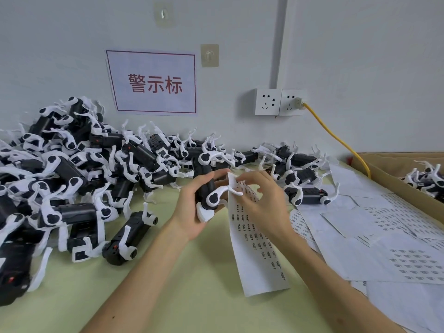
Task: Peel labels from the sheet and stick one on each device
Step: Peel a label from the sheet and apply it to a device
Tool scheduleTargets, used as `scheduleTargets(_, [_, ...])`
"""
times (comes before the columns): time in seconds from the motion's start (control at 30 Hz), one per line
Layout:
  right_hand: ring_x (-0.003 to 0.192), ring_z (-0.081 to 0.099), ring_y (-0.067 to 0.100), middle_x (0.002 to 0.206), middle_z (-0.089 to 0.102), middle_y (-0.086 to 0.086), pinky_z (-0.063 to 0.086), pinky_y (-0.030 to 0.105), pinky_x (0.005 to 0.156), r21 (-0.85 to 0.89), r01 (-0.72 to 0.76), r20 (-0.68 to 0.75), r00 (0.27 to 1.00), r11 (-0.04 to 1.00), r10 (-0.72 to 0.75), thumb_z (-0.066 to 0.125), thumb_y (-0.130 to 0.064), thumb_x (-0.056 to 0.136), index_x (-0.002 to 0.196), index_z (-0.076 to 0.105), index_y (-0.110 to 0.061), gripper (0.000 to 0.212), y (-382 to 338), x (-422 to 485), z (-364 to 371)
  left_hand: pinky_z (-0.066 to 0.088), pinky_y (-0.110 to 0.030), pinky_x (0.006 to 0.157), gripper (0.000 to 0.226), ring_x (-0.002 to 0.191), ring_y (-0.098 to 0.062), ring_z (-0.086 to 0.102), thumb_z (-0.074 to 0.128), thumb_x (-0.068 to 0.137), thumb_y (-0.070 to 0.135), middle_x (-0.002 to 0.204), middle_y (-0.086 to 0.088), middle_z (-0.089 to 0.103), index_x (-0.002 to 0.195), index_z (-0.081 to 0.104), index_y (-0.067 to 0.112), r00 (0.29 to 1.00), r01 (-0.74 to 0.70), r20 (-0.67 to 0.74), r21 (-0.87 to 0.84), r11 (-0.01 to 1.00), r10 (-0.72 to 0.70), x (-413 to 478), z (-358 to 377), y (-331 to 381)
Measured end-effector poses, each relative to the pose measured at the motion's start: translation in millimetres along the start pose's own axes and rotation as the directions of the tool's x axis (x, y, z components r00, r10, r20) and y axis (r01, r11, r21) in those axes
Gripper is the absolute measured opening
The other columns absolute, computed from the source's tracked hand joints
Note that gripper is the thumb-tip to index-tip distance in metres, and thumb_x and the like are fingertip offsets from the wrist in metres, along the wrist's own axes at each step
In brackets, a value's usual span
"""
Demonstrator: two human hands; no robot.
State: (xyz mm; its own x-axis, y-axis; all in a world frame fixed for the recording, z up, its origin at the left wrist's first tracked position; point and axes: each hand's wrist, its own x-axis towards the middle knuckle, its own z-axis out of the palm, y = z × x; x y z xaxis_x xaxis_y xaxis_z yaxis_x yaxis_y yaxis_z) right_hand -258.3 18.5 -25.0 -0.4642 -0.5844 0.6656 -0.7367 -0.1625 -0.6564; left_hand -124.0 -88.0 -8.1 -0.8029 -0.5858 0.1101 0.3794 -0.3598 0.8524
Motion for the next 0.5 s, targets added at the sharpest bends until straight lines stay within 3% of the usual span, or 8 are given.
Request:
scheduleTargets(0.07, [0.102,0.059,-0.007,0.106,0.067,-0.016,0.036,0.001,0.082,-0.005,-0.026,-0.016,1.0,1.0,0.026,0.08,-0.024,0.087,0.101,0.07,-0.028,0.018,0.1,0.3,0.3,0.043,-0.031,0.079,0.04,0.097,-0.022,0.059,0.065,0.084,0.031,0.107,-0.009,0.072,0.118,0.075,0.012,1.0,-0.009,0.005,0.008,1.0,0.009,0.0,0.2,-0.6])
scheduleTargets(0.2, [0.094,0.063,-0.002,0.096,0.071,-0.013,0.039,0.003,0.077,0.036,-0.098,-0.089,0.991,0.995,0.101,0.083,-0.02,0.084,0.094,0.071,-0.024,0.015,0.3,3.8,-1.3,0.042,-0.033,0.082,0.037,0.1,-0.023,0.064,0.059,0.084,0.03,0.115,-0.011,0.073,0.112,0.078,0.015,0.997,-0.012,0.072,0.024,1.0,0.01,-0.6,2.9,-1.6])
scheduleTargets(0.3, [0.087,0.066,0.004,0.089,0.071,-0.012,0.045,0.011,0.07,0.044,-0.151,-0.109,0.982,0.988,0.155,0.081,-0.023,0.086,0.086,0.072,-0.024,0.009,0.7,5.3,-3.0,0.048,-0.028,0.084,0.037,0.102,-0.013,0.071,0.055,0.084,0.033,0.12,-0.004,0.075,0.105,0.082,0.02,0.994,0.014,0.103,0.124,0.992,-0.027,-2.3,4.4,-1.9])
scheduleTargets(0.43, [0.079,0.066,0.007,0.084,0.069,-0.011,0.053,0.025,0.068,0.029,-0.152,-0.121,0.981,0.988,0.154,0.081,-0.019,0.087,0.079,0.072,-0.024,0.013,0.7,3.8,-4.4,0.047,-0.03,0.094,0.04,0.112,-0.009,0.069,0.055,0.085,0.035,0.128,-0.004,0.072,0.112,0.08,0.019,0.994,0.013,0.105,0.2,0.98,-0.034,-1.8,3.0,-2.5])
scheduleTargets(0.5, [0.077,0.066,0.008,0.083,0.068,-0.011,0.052,0.024,0.068,0.028,-0.142,-0.129,0.981,0.989,0.145,0.08,-0.017,0.087,0.078,0.073,-0.023,0.013,1.2,3.8,-4.9,0.047,-0.029,0.095,0.041,0.113,-0.008,0.068,0.055,0.086,0.035,0.13,-0.003,0.071,0.115,0.079,0.02,0.993,0.007,0.115,0.223,0.975,-0.033,-1.6,1.8,-2.7])
